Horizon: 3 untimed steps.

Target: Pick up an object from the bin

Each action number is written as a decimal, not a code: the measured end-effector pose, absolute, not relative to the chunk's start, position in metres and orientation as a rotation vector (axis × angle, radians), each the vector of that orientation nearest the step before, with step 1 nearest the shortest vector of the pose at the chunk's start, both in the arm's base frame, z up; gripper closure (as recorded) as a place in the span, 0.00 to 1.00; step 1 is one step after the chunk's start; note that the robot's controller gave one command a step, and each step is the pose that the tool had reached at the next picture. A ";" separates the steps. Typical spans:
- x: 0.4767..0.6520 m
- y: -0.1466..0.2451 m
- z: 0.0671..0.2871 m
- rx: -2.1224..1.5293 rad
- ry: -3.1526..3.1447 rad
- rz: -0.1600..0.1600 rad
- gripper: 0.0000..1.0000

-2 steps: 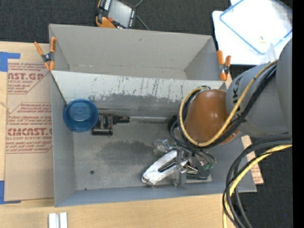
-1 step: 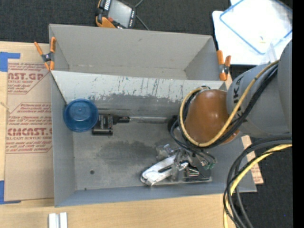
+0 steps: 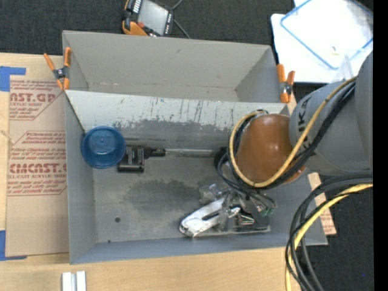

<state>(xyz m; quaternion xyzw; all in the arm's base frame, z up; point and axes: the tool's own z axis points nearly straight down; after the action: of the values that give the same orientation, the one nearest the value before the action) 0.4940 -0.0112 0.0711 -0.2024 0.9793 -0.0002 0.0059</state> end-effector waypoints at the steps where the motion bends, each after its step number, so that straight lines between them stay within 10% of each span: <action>1: 0.492 -0.011 0.097 -0.634 3.073 0.002 1.00; 3: 0.492 -0.011 0.138 -0.633 3.071 0.001 1.00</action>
Offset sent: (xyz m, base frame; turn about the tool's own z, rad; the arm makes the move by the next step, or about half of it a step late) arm -0.0024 0.0002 0.0321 0.0002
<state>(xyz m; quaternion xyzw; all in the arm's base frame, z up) 0.4920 -0.0106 0.1381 -0.2019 0.9794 0.0002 0.0028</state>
